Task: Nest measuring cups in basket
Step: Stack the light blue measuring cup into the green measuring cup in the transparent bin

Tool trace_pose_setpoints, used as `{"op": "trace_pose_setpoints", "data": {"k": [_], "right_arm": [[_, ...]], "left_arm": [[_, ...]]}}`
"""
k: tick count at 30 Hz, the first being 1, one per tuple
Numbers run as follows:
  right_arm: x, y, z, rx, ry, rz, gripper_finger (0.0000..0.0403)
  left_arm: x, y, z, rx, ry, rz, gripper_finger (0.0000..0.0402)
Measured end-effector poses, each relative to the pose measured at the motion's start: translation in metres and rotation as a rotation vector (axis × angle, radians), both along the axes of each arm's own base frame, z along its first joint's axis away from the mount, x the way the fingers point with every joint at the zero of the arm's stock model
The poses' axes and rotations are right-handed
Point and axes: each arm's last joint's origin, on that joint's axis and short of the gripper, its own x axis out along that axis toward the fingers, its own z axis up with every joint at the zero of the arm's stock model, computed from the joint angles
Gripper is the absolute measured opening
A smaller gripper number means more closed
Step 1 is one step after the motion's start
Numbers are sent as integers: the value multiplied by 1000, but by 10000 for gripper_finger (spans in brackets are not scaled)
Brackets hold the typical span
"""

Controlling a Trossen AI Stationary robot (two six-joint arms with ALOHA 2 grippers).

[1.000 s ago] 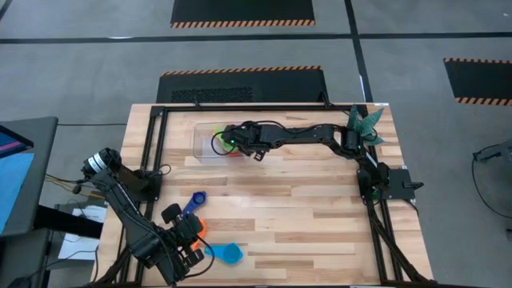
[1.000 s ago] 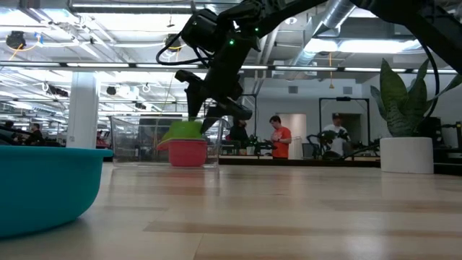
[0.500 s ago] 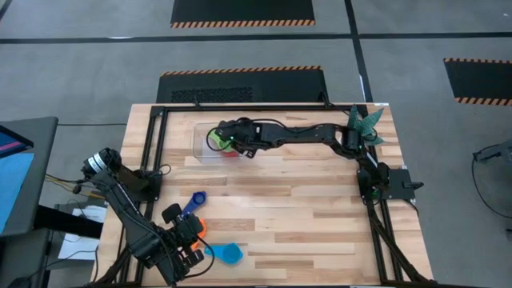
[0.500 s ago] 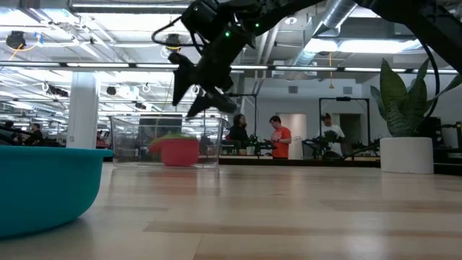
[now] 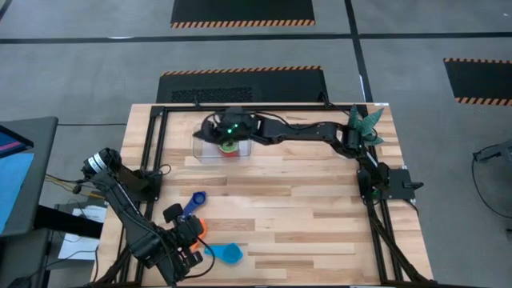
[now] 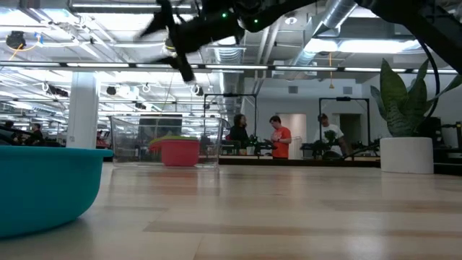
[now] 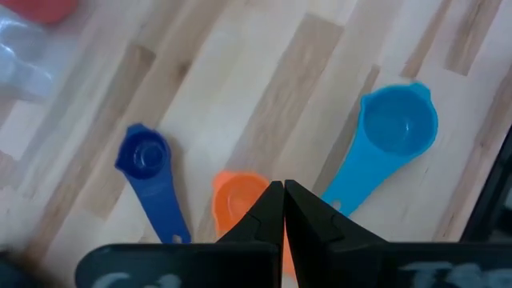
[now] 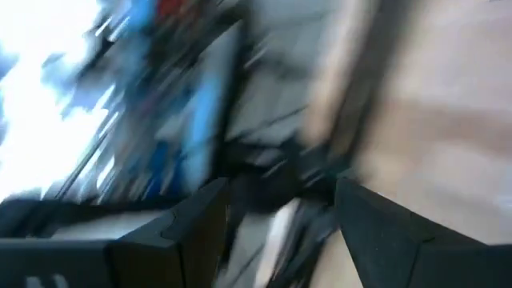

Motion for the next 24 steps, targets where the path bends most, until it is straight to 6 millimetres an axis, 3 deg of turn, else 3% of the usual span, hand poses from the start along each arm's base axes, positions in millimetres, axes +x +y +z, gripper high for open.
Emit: {"op": "trace_pose_setpoints", "data": {"k": [3,8,13,19,24], "right_arm": [[1,12,7,-11,-77,218,255],[1,46,3,12,-48,557,255],[-14,98,-26,44,191,907,255],[-67,143,-64,85,721,1140,255],[-120,182,-69,-155,1093,1428,255]], "left_arm": [[-1,-1,-1,-31,49,-14,0],[-4,-3,-2,-85,136,-50,0],[-5,-4,-2,-132,196,-58,0],[-6,-5,-3,-151,236,-91,0],[-5,-4,-3,-139,216,-81,0]]}}
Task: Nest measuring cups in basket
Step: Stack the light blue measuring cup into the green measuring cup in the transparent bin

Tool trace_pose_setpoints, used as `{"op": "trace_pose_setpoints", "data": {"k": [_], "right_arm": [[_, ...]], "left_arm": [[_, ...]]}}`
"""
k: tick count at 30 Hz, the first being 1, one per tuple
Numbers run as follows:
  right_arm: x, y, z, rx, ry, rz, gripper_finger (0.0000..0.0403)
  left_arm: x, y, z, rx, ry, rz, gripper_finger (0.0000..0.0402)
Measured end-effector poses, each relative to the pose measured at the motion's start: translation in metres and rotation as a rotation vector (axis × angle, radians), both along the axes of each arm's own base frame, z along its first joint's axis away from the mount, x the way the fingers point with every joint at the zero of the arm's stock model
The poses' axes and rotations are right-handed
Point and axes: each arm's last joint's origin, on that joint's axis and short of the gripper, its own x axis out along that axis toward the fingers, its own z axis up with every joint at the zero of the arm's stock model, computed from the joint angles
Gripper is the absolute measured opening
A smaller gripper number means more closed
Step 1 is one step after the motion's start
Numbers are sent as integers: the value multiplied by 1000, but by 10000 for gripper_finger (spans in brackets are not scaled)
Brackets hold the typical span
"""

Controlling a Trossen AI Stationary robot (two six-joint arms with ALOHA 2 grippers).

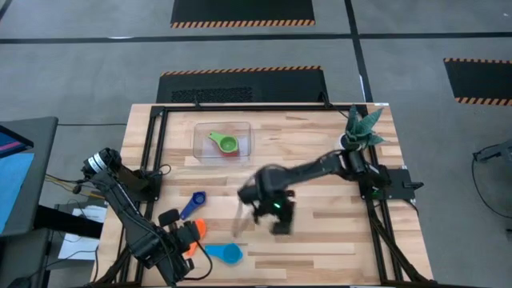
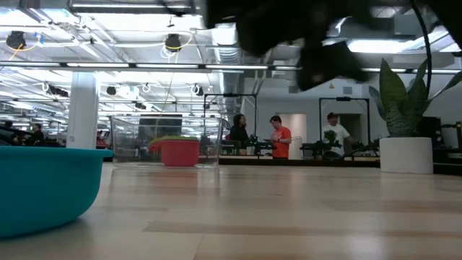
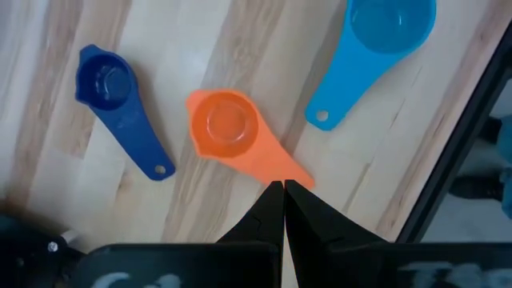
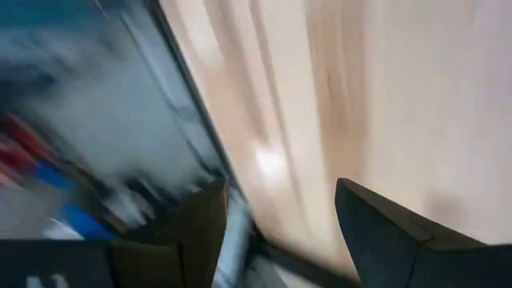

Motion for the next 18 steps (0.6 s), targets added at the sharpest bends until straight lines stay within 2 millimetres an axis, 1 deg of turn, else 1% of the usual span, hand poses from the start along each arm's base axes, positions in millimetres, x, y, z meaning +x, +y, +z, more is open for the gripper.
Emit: {"op": "trace_pose_setpoints", "data": {"k": [1,3,5,6,7,9,11,13,15,18], "right_arm": [[-4,8,-1,-47,-11,67,255],[-14,21,0,-136,-60,130,255],[-23,35,13,-178,-149,172,255],[-31,42,21,-204,-180,212,255],[-42,49,28,-265,-213,273,255],[-60,57,37,-468,-258,386,255],[-77,60,47,-711,-313,435,255],[-92,60,58,-929,-407,415,255],[-111,61,70,-1075,-511,321,255],[-138,59,77,-1195,-588,248,255]], "left_arm": [[0,0,0,5,-6,2,0],[1,1,0,17,-24,6,0],[2,2,0,29,-42,21,0],[3,3,0,32,-49,31,0],[4,3,0,34,-55,39,0],[7,5,1,39,-64,55,0],[9,7,1,34,-71,65,0],[14,10,1,35,-82,87,0],[17,13,1,40,-99,118,0],[23,18,1,48,-118,161,0]]}}
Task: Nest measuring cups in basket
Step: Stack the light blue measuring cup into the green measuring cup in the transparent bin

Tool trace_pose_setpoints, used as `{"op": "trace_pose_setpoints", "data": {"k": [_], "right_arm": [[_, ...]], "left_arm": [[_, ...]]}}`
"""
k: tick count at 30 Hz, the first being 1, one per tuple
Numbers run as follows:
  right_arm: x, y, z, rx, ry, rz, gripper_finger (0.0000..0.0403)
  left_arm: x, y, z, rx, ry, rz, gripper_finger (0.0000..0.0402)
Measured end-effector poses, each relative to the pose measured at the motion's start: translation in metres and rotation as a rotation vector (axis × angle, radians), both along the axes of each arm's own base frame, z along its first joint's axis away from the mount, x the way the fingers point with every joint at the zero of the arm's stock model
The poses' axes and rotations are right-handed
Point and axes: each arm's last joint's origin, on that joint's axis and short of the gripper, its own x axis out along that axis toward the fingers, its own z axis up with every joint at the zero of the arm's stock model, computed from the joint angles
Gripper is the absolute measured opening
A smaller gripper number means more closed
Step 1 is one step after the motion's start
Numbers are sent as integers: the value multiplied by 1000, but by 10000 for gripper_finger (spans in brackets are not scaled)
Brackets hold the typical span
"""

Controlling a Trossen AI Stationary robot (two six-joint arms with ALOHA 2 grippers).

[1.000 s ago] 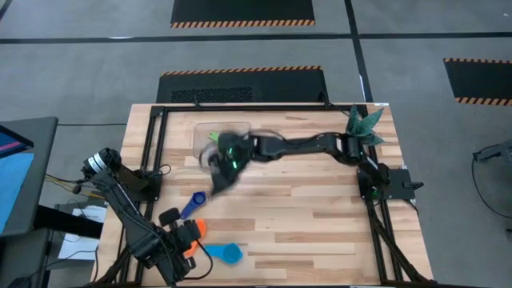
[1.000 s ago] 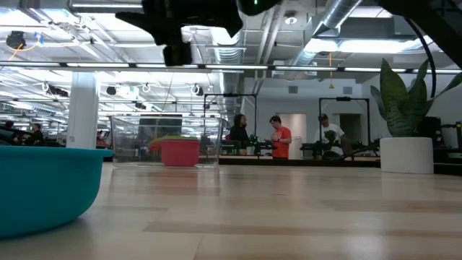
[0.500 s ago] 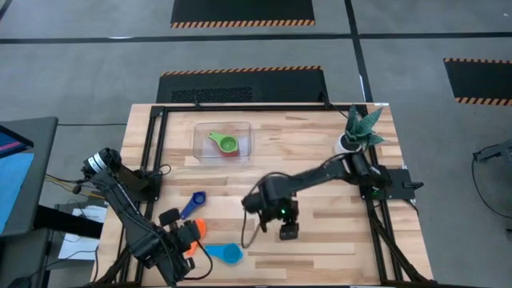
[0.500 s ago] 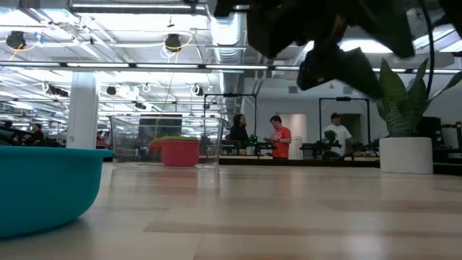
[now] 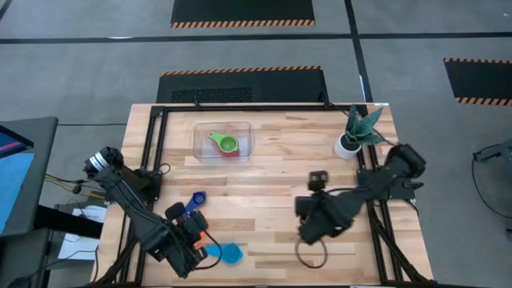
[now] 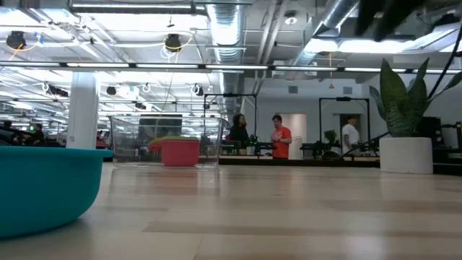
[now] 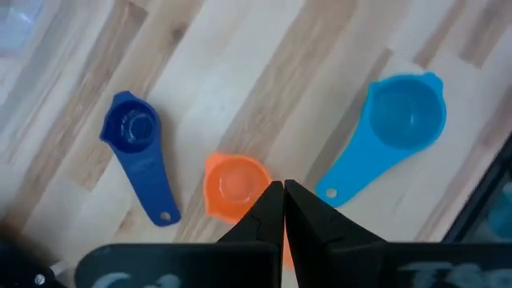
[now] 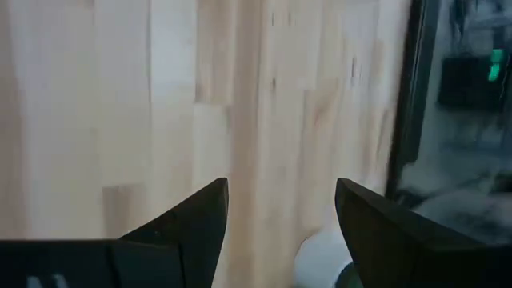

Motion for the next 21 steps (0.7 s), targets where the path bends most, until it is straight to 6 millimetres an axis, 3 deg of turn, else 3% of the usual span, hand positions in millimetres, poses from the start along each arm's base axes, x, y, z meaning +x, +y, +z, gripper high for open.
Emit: {"op": "trace_pose_setpoints", "data": {"k": [4,9,15,21], "right_arm": [[-31,-15,-2,-153,-323,-94,255],[-76,-50,-23,-239,-847,-262,255],[-123,-87,-58,-73,-1301,-453,255],[-148,-96,-99,139,-1443,-542,255]], "left_arm": [[8,6,0,7,-20,21,0],[17,15,0,2,-27,60,0],[26,25,0,11,-37,100,0],[35,35,1,46,-89,131,0]]}}
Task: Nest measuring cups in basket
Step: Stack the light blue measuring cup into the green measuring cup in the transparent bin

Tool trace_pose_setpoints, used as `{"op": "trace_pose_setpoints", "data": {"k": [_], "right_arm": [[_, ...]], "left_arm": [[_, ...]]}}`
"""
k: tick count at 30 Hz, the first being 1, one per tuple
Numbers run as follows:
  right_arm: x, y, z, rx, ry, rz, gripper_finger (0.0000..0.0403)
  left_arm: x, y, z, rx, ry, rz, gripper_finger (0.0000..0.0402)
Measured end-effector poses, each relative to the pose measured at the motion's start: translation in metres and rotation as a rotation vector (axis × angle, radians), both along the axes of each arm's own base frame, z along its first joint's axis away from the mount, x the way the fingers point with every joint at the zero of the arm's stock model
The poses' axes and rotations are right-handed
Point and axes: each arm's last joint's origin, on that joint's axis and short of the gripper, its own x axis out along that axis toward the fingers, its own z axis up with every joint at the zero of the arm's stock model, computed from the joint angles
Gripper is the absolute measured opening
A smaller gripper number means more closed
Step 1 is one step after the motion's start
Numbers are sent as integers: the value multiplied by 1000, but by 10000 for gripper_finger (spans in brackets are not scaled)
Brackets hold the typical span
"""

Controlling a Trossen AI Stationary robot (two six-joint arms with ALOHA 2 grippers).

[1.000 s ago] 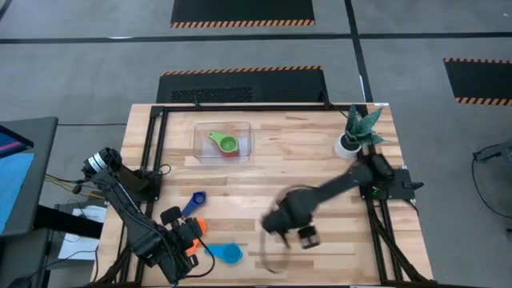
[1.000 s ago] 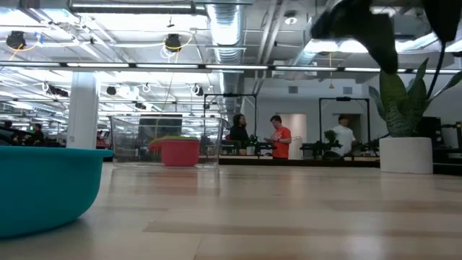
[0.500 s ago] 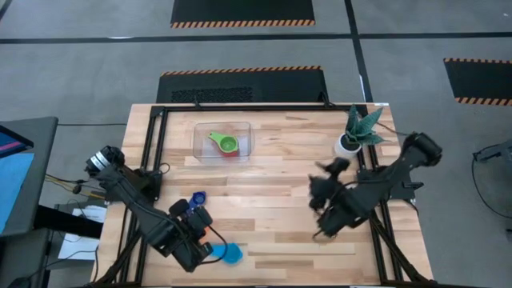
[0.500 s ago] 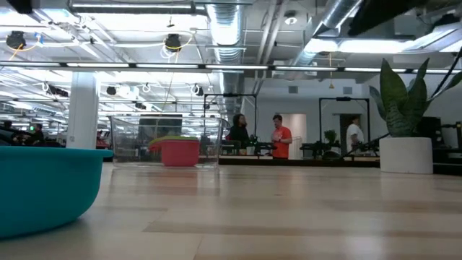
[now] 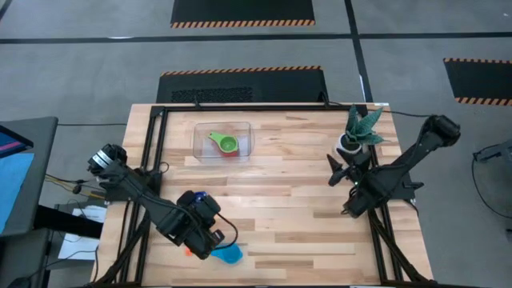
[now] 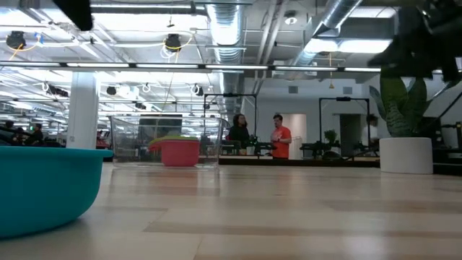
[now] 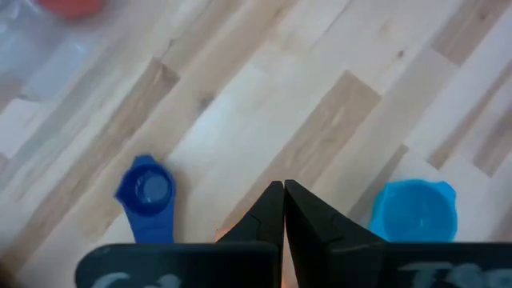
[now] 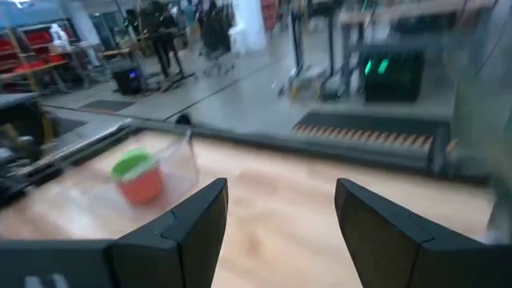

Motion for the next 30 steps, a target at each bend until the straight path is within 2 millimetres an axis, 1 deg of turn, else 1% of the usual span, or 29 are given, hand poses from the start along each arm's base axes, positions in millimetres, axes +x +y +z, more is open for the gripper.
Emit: {"op": "trace_pose_setpoints", "data": {"k": [3,6,10,16,20,25,27,30], "right_arm": [[-7,1,-18,94,-11,40,255],[-8,6,-28,136,13,101,255],[-2,14,-30,98,47,162,255],[11,22,-27,47,205,264,255],[20,17,-26,51,289,283,255],[34,6,-26,62,412,328,255],[41,0,-25,65,462,373,255],[53,-11,-22,86,523,504,255]], "left_arm": [[4,5,0,22,-2,-14,0],[9,9,0,30,-1,-39,0],[16,17,1,40,0,-58,0],[25,26,1,46,-12,-83,0],[29,29,2,45,-16,-107,0],[30,29,2,46,-17,-116,0],[30,29,2,44,-16,-116,0],[29,28,1,20,-4,-124,0]]}}
